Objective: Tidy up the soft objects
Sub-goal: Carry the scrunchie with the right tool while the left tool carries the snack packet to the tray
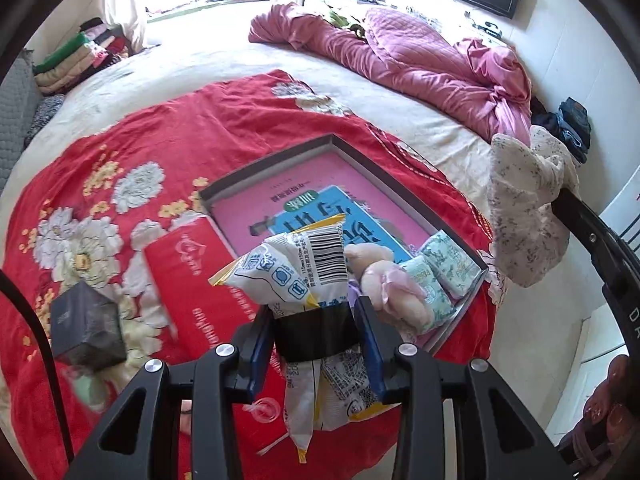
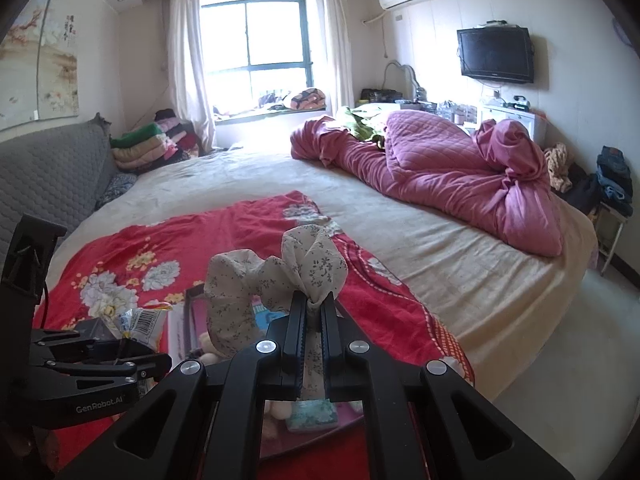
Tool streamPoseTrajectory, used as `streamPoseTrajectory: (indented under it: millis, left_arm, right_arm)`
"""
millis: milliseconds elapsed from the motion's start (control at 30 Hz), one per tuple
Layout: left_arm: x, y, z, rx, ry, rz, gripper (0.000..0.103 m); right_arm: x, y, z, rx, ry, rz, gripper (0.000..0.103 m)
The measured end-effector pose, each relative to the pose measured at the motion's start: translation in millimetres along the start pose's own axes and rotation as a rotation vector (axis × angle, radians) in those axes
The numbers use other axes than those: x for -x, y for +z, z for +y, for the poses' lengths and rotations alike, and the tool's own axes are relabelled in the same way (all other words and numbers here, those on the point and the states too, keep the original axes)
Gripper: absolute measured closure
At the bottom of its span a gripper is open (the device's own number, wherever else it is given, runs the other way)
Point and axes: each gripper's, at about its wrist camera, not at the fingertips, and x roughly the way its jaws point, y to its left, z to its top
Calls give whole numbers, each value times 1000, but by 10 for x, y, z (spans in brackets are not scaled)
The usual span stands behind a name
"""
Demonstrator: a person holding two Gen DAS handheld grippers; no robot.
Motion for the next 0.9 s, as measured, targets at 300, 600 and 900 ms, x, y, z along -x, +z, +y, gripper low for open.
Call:
streamPoseTrajectory:
  millis: [300, 600, 900]
  left_arm:
    - [-359, 112, -238, -49, -22, 49, 63]
    - [-630, 229, -291, -77, -23, 80, 63]
    - [-779, 268, -247, -61, -37, 101, 63]
  right_arm:
    - [-280, -136, -143, -28, -20, 64, 97]
    - [-648, -262, -119, -18, -25, 134, 97]
    - [-1022, -445, -64, 1, -40, 218, 95]
